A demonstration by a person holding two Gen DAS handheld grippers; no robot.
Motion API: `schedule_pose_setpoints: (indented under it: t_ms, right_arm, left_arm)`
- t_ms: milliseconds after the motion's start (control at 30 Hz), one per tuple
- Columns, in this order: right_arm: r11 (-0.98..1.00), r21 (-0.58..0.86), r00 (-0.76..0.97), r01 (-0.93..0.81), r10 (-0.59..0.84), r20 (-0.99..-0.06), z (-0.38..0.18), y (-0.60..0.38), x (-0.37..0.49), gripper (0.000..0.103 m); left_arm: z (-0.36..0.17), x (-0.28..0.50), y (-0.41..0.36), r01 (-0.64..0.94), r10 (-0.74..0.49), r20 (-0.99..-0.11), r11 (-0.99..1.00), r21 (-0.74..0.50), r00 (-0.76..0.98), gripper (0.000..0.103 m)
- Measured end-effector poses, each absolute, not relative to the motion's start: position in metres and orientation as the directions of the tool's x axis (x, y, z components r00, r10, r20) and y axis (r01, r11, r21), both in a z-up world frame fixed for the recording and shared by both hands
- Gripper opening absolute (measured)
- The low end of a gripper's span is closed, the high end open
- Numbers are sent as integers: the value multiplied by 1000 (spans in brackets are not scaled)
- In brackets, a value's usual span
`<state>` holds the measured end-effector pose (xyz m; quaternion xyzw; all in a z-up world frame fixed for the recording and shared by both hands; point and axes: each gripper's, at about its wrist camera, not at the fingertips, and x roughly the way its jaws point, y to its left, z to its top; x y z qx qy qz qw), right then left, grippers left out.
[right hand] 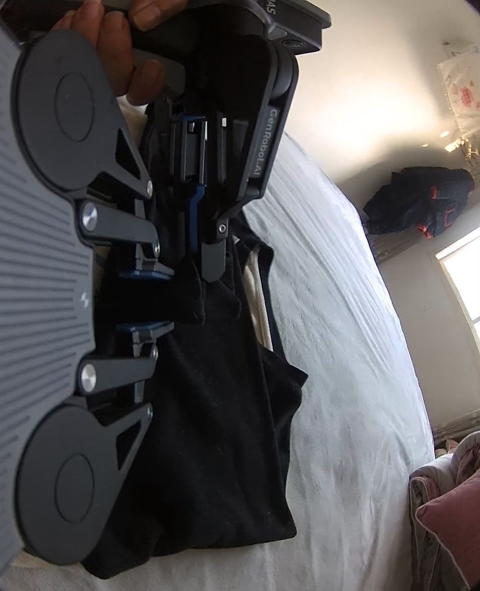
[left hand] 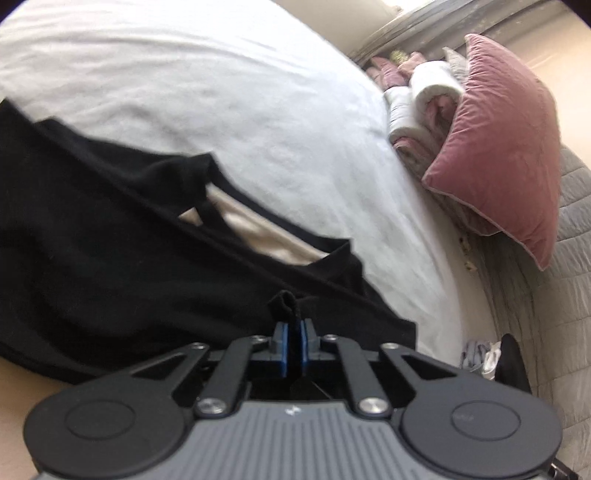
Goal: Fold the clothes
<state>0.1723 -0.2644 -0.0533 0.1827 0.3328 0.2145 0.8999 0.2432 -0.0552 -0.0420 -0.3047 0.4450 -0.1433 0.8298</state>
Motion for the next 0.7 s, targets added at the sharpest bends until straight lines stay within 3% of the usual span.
schedule_pose_setpoints:
  t_ms: [367, 700]
  right_arm:
    - [810, 549, 807, -207, 458, -371, -25, -288, 157, 15]
    - [871, 476, 869, -124, 326, -371, -7, -302, 149, 13]
  left_arm:
    - [0, 247, -98, 120, -580, -519, 731, -672, 628, 6]
    - [8, 253, -134, 185, -631, -500, 711, -679, 593, 6]
